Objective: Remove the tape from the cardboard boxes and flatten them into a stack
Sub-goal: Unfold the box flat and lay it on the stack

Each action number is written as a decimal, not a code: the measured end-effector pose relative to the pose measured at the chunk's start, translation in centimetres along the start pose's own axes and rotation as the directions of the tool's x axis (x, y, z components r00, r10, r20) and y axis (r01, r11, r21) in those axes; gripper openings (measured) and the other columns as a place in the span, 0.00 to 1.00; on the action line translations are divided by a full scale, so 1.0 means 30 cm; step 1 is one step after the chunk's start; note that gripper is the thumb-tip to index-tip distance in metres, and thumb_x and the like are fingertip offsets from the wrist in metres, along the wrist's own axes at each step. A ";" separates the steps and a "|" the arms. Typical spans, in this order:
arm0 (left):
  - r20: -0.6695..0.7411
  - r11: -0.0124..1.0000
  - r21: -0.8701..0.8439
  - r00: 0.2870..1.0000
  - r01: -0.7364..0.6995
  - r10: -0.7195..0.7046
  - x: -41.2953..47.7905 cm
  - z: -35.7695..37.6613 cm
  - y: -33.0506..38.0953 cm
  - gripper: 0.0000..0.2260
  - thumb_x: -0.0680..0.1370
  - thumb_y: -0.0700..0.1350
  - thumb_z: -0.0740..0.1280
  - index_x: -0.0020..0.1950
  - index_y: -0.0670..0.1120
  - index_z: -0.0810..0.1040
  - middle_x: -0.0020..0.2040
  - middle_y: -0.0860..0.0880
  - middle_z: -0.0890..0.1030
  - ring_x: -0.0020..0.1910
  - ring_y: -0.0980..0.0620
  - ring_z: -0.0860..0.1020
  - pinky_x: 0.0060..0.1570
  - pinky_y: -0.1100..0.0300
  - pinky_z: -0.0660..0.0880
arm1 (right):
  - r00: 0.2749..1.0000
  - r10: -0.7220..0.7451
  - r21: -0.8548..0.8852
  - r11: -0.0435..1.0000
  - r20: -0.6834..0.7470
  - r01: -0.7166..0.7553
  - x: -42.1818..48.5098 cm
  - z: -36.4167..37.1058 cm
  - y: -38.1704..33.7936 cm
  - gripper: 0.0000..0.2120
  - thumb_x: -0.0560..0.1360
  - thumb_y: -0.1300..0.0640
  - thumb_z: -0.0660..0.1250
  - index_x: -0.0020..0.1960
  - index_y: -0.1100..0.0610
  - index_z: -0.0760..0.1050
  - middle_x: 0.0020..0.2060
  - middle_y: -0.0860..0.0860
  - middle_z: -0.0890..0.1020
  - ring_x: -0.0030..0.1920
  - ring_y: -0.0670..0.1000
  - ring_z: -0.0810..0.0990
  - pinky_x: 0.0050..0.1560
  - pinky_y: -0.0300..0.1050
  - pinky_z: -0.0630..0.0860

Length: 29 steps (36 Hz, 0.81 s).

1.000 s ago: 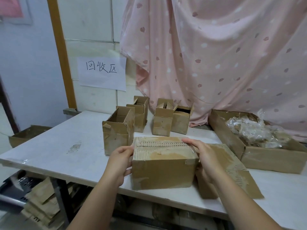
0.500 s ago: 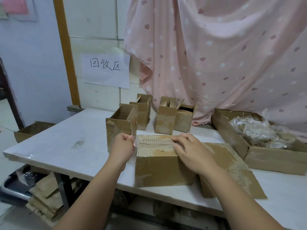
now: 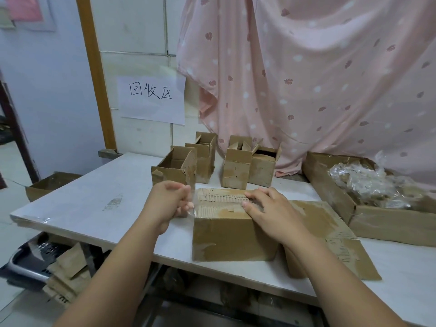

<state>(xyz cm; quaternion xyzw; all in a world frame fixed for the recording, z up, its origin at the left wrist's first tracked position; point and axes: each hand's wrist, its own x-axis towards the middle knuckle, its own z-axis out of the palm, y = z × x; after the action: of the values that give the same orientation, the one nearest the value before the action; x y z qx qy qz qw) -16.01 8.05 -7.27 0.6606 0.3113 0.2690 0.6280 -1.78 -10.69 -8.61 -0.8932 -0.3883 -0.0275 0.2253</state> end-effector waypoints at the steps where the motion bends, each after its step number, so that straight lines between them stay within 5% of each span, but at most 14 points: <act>1: 0.011 0.984 -0.174 0.999 0.039 -0.038 -0.009 -0.012 -0.019 0.10 0.78 0.39 0.66 0.58 0.39 0.73 0.44 0.39 0.81 0.28 0.53 0.77 0.30 0.62 0.78 | 1.000 0.002 0.003 1.000 -0.002 -0.002 0.001 0.001 -0.001 0.21 0.77 0.36 0.53 0.67 0.40 0.68 0.65 0.44 0.68 0.68 0.48 0.65 0.65 0.51 0.67; 5: 0.036 0.813 -0.550 0.978 0.192 -0.207 -0.035 -0.012 -0.103 0.11 0.77 0.36 0.66 0.59 0.37 0.73 0.49 0.37 0.83 0.38 0.49 0.83 0.32 0.62 0.80 | 1.000 0.004 0.007 1.000 -0.008 -0.004 0.005 0.005 -0.002 0.21 0.77 0.37 0.53 0.66 0.40 0.68 0.65 0.46 0.68 0.68 0.49 0.64 0.66 0.52 0.66; 8: -0.018 0.776 -0.592 0.959 0.217 -0.281 -0.053 0.007 -0.152 0.11 0.78 0.36 0.64 0.60 0.35 0.74 0.51 0.38 0.82 0.43 0.49 0.82 0.36 0.62 0.79 | 1.000 0.007 0.008 1.000 -0.011 -0.007 0.004 0.009 0.001 0.21 0.76 0.36 0.53 0.66 0.40 0.68 0.65 0.45 0.68 0.69 0.49 0.63 0.66 0.53 0.66; 12: 0.092 0.744 -0.592 0.944 0.308 -0.318 -0.112 0.045 -0.170 0.09 0.80 0.38 0.62 0.56 0.35 0.77 0.52 0.38 0.82 0.51 0.45 0.81 0.48 0.55 0.78 | 1.000 0.008 -0.002 1.000 -0.010 -0.008 0.000 0.008 -0.001 0.21 0.77 0.36 0.53 0.67 0.40 0.67 0.66 0.45 0.68 0.69 0.48 0.63 0.66 0.53 0.66; 17: -0.011 0.852 -0.513 0.992 0.105 -0.129 -0.179 0.086 -0.148 0.14 0.80 0.34 0.58 0.50 0.48 0.81 0.54 0.46 0.82 0.57 0.48 0.78 0.63 0.50 0.73 | 1.000 0.012 -0.007 1.000 -0.020 -0.012 -0.004 0.007 -0.004 0.21 0.77 0.37 0.52 0.67 0.40 0.67 0.66 0.45 0.68 0.68 0.48 0.63 0.66 0.53 0.66; 23: -0.013 0.765 -0.643 0.998 0.036 -0.058 -0.200 0.100 -0.152 0.09 0.79 0.38 0.62 0.51 0.44 0.82 0.53 0.45 0.83 0.55 0.48 0.80 0.57 0.56 0.74 | 1.000 0.010 0.002 1.000 -0.018 -0.010 -0.006 0.006 -0.005 0.21 0.77 0.37 0.52 0.67 0.41 0.67 0.67 0.46 0.67 0.69 0.49 0.63 0.66 0.52 0.65; 29: 0.022 0.706 -0.707 0.999 0.036 -0.029 -0.208 0.095 -0.138 0.08 0.79 0.40 0.62 0.51 0.39 0.80 0.45 0.43 0.85 0.44 0.52 0.84 0.37 0.65 0.79 | 1.000 0.014 -0.009 1.000 -0.018 -0.014 -0.007 0.003 -0.010 0.21 0.77 0.37 0.52 0.68 0.41 0.67 0.67 0.46 0.67 0.69 0.49 0.63 0.66 0.52 0.66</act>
<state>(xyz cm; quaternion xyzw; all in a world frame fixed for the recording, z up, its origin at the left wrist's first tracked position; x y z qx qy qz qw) -18.31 1.56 -11.38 0.3656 0.1932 0.3534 0.8391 -2.15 -10.61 -8.63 -0.8965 -0.3800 -0.0355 0.2250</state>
